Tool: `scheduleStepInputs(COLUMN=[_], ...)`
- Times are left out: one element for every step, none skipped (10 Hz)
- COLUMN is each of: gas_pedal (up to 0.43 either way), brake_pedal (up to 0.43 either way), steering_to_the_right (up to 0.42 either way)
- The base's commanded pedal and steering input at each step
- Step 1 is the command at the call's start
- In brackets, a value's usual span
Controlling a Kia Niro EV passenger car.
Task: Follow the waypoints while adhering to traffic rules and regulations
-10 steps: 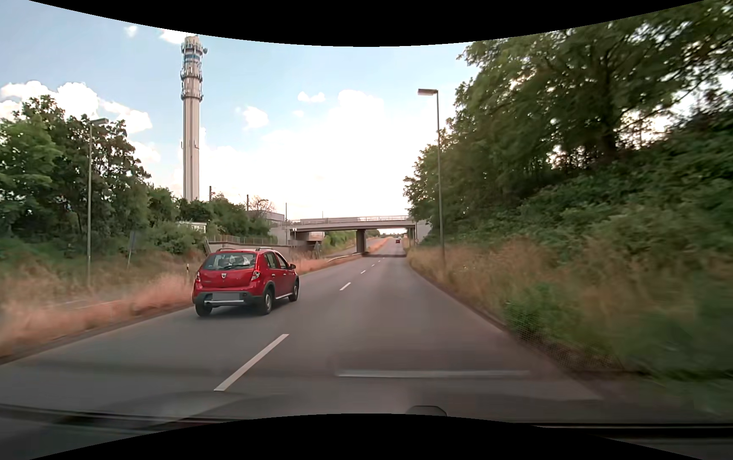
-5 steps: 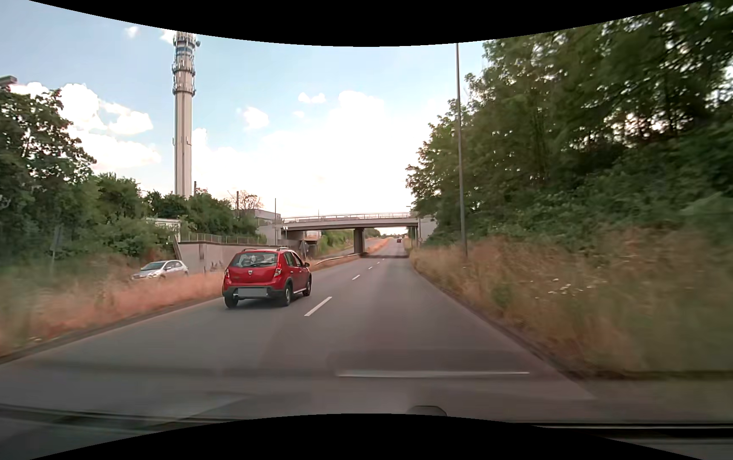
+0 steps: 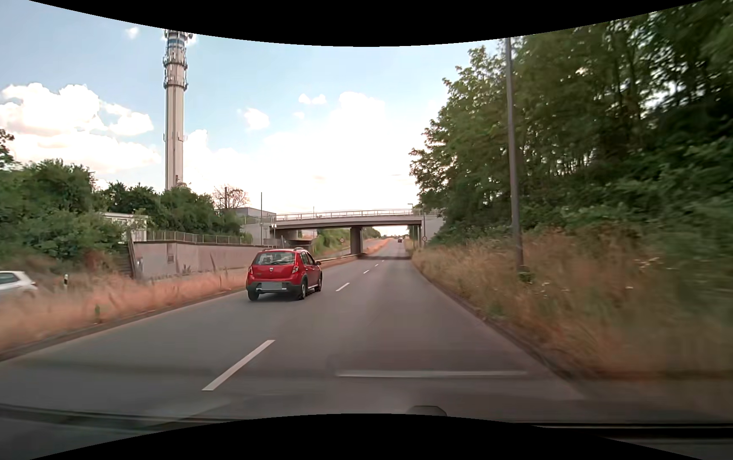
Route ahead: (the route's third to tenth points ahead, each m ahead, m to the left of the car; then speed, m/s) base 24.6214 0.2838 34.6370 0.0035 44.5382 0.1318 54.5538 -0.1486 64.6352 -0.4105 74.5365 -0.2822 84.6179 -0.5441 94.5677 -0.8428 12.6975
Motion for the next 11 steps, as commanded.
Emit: scheduleStepInputs(gas_pedal=[0.028, 0.028, 0.028, 0.028, 0.028, 0.028, 0.028, 0.028, 0.028, 0.028, 0.028], brake_pedal=[0.000, 0.000, 0.000, 0.000, 0.000, 0.000, 0.000, 0.000, 0.000, 0.000, 0.000], steering_to_the_right=[-0.004, -0.004, -0.004, -0.004, -0.004, -0.003, -0.003, -0.003, -0.003, -0.003, -0.002])
